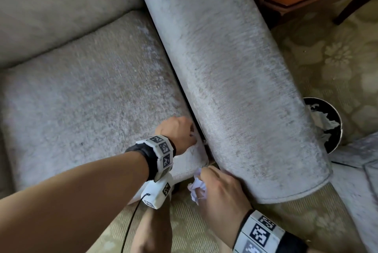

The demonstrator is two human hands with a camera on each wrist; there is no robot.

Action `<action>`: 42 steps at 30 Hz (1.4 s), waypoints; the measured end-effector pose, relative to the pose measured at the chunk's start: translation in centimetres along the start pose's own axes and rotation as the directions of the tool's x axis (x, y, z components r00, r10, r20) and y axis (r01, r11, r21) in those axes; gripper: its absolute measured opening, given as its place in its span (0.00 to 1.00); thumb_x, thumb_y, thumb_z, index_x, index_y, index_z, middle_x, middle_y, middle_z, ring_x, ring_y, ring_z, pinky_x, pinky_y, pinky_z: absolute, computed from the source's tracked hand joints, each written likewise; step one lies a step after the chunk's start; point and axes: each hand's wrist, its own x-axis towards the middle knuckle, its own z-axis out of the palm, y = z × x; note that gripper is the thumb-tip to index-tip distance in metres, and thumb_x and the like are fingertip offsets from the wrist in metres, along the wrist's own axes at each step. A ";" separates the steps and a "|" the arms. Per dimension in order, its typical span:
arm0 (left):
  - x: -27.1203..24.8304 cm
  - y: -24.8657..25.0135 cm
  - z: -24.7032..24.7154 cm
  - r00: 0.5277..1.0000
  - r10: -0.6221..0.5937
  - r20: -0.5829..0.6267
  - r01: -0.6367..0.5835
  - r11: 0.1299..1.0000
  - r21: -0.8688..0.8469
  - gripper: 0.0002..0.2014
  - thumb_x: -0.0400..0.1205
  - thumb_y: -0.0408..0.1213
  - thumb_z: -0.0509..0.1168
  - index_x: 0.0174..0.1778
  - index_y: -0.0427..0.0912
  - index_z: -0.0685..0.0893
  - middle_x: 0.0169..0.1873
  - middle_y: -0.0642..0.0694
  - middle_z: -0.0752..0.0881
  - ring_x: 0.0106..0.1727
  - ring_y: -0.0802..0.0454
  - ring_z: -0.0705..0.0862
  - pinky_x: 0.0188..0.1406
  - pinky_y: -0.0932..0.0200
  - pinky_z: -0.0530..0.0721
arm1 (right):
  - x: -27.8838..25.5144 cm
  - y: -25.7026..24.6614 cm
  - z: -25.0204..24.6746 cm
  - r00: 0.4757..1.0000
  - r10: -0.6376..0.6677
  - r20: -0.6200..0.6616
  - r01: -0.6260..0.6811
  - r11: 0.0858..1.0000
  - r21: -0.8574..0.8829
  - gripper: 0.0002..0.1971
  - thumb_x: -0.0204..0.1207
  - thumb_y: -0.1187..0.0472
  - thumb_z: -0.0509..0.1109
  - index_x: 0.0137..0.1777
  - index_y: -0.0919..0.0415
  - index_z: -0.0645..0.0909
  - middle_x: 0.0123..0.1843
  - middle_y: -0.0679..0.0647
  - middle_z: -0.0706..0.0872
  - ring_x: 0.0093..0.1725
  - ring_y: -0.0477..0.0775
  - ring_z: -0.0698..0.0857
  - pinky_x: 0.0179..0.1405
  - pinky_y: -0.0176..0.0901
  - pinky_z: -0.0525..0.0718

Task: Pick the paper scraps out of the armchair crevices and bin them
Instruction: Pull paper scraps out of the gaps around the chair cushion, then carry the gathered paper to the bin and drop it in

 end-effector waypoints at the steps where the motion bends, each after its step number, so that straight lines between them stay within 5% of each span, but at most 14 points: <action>1: -0.3 -0.2 -0.9 1.000 -0.006 -0.021 0.006 0.999 -0.033 0.06 0.74 0.46 0.72 0.43 0.50 0.86 0.38 0.49 0.86 0.38 0.48 0.85 0.30 0.59 0.80 | 0.2 -0.4 -0.2 1.000 0.000 -0.008 0.000 1.000 0.007 0.12 0.61 0.69 0.73 0.43 0.54 0.80 0.45 0.48 0.86 0.40 0.53 0.87 0.35 0.47 0.86; 5: -1.3 -1.1 -4.0 0.996 0.010 -0.087 -0.021 0.991 -0.129 0.08 0.74 0.47 0.73 0.43 0.51 0.83 0.44 0.48 0.86 0.43 0.48 0.85 0.37 0.57 0.84 | 1.2 -3.2 -1.8 0.998 -0.005 -0.060 0.005 1.000 0.002 0.09 0.68 0.66 0.73 0.38 0.51 0.78 0.42 0.46 0.86 0.36 0.51 0.85 0.31 0.42 0.82; 9: -2.1 -1.6 -7.6 0.987 0.024 -0.161 -0.055 0.979 -0.194 0.09 0.70 0.48 0.74 0.40 0.50 0.83 0.38 0.48 0.87 0.42 0.48 0.86 0.39 0.52 0.89 | 2.7 -5.7 -3.0 0.989 -0.049 -0.138 0.048 0.999 -0.011 0.18 0.62 0.66 0.80 0.35 0.47 0.73 0.35 0.37 0.74 0.27 0.41 0.76 0.26 0.26 0.66; 13: -3.0 -1.3 -11.0 0.971 0.072 -0.227 -0.126 0.964 -0.236 0.07 0.70 0.44 0.73 0.36 0.48 0.83 0.30 0.51 0.86 0.35 0.49 0.85 0.30 0.56 0.86 | 3.9 -7.4 -4.4 0.978 -0.035 -0.203 0.036 0.999 0.001 0.17 0.70 0.64 0.74 0.36 0.46 0.69 0.38 0.39 0.78 0.34 0.44 0.80 0.28 0.28 0.69; 15: -3.3 -0.9 -12.4 0.961 0.091 -0.263 -0.163 0.949 -0.269 0.08 0.70 0.46 0.73 0.32 0.49 0.81 0.28 0.52 0.83 0.34 0.51 0.83 0.26 0.62 0.79 | 4.4 -7.6 -5.3 0.977 -0.017 -0.214 0.019 1.000 0.008 0.07 0.74 0.59 0.67 0.36 0.50 0.72 0.42 0.43 0.84 0.40 0.48 0.83 0.33 0.33 0.76; 17: -3.6 -0.1 -13.4 0.952 0.101 -0.288 -0.190 0.934 -0.302 0.10 0.70 0.48 0.73 0.31 0.49 0.80 0.27 0.53 0.83 0.32 0.54 0.81 0.24 0.64 0.72 | 4.6 -7.7 -6.4 0.958 0.012 -0.286 0.000 0.999 0.042 0.12 0.72 0.51 0.58 0.35 0.55 0.76 0.40 0.46 0.86 0.40 0.52 0.85 0.35 0.41 0.81; 20: -3.7 2.1 -14.5 0.935 0.117 -0.335 -0.235 0.912 -0.337 0.11 0.70 0.49 0.73 0.30 0.48 0.82 0.25 0.53 0.82 0.35 0.51 0.81 0.25 0.63 0.70 | 4.6 -7.1 -8.6 0.858 -0.056 -0.511 0.051 0.998 -0.024 0.09 0.67 0.55 0.63 0.29 0.57 0.76 0.28 0.50 0.83 0.26 0.56 0.83 0.24 0.40 0.75; 22: -3.9 4.1 -15.1 0.919 0.134 -0.370 -0.267 0.902 -0.338 0.10 0.70 0.48 0.73 0.29 0.48 0.82 0.23 0.52 0.82 0.34 0.51 0.82 0.24 0.64 0.70 | 4.4 -6.4 -10.0 0.823 -0.058 -0.565 0.031 0.998 -0.057 0.12 0.68 0.52 0.61 0.28 0.58 0.74 0.25 0.50 0.81 0.23 0.57 0.81 0.27 0.40 0.70; 25: -4.1 7.2 -15.7 0.910 0.165 -0.382 -0.328 0.848 -0.417 0.09 0.72 0.43 0.72 0.28 0.47 0.82 0.21 0.55 0.86 0.26 0.59 0.85 0.19 0.69 0.75 | 3.6 -5.0 -12.5 0.799 -0.033 -0.601 -0.058 0.990 -0.131 0.15 0.71 0.49 0.61 0.27 0.55 0.69 0.22 0.40 0.64 0.20 0.41 0.70 0.23 0.30 0.69; 27: -4.0 9.8 -15.7 0.903 0.202 -0.378 -0.363 0.829 -0.425 0.10 0.69 0.48 0.71 0.30 0.45 0.83 0.26 0.54 0.89 0.33 0.54 0.88 0.28 0.58 0.85 | 3.0 -3.7 -14.4 0.718 0.005 -0.696 -0.118 0.986 -0.115 0.16 0.72 0.53 0.61 0.27 0.51 0.58 0.23 0.39 0.52 0.20 0.35 0.54 0.17 0.27 0.48; 31: -3.3 15.9 -15.1 0.887 0.258 -0.384 -0.405 0.834 -0.375 0.13 0.64 0.54 0.69 0.30 0.48 0.84 0.29 0.49 0.89 0.37 0.48 0.88 0.35 0.48 0.87 | 1.3 1.0 -18.5 0.565 -0.066 -0.823 -0.119 0.980 -0.161 0.14 0.71 0.55 0.54 0.28 0.51 0.53 0.20 0.43 0.58 0.17 0.46 0.54 0.23 0.29 0.48; 36: -2.4 24.4 -13.5 0.887 0.313 -0.341 -0.416 0.861 -0.292 0.12 0.66 0.51 0.70 0.29 0.45 0.82 0.24 0.45 0.88 0.29 0.44 0.88 0.34 0.47 0.89 | -1.5 12.7 -21.6 0.524 0.422 -0.740 -0.364 0.896 0.253 0.17 0.75 0.54 0.60 0.27 0.60 0.66 0.25 0.55 0.69 0.30 0.63 0.72 0.32 0.44 0.60; 39: -1.4 28.9 -11.4 0.891 0.346 -0.293 -0.422 0.870 -0.257 0.14 0.66 0.51 0.69 0.31 0.43 0.83 0.29 0.46 0.90 0.27 0.44 0.88 0.35 0.47 0.88 | -2.8 19.2 -21.9 0.454 0.582 -0.674 -0.479 0.798 0.366 0.11 0.78 0.60 0.67 0.41 0.70 0.81 0.42 0.71 0.84 0.48 0.73 0.82 0.40 0.47 0.70; 42: -0.4 32.8 -8.7 0.903 0.362 -0.230 -0.412 0.881 -0.232 0.13 0.66 0.52 0.68 0.31 0.45 0.85 0.33 0.48 0.91 0.29 0.46 0.89 0.38 0.49 0.89 | -3.2 24.0 -21.1 0.423 0.724 -0.545 -0.612 0.672 0.418 0.15 0.79 0.56 0.66 0.54 0.69 0.82 0.53 0.71 0.84 0.56 0.72 0.82 0.49 0.53 0.78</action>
